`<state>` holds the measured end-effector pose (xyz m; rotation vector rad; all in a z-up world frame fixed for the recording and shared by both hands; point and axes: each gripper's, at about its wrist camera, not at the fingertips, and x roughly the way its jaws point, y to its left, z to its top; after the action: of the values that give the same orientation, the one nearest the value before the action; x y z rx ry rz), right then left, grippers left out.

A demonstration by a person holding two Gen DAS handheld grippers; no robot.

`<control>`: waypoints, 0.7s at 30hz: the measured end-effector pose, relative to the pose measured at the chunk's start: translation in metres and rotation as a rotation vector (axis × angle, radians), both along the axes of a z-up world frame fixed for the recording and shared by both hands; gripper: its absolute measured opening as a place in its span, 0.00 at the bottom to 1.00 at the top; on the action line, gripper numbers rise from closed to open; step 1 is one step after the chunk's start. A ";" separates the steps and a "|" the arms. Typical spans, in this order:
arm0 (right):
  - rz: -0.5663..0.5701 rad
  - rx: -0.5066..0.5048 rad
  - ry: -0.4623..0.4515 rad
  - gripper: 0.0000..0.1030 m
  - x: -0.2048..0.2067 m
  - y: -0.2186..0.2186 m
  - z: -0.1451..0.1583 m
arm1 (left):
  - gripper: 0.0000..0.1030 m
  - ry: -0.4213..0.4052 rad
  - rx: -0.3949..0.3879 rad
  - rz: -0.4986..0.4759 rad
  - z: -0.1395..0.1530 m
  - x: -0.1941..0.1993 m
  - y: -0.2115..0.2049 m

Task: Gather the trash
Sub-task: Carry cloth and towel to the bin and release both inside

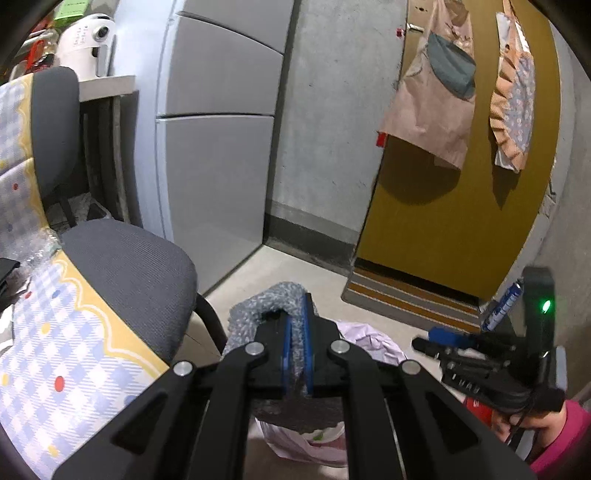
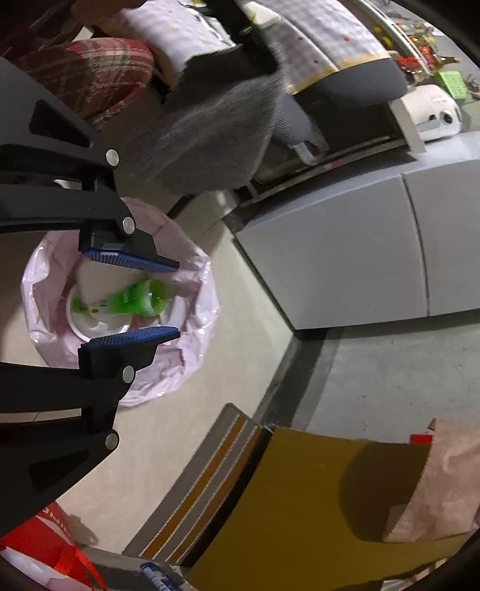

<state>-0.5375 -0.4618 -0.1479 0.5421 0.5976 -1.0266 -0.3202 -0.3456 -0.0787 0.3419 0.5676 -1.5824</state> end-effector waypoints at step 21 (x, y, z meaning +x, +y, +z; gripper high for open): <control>-0.095 -0.111 -0.031 0.42 -0.018 -0.002 0.020 | 0.63 -0.044 0.219 -0.169 -0.047 -0.034 -0.049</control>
<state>-0.5551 -0.4641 -0.1278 0.4917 0.4875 -1.1325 -0.3545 -0.3943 -0.1255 0.6011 0.6943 -1.6740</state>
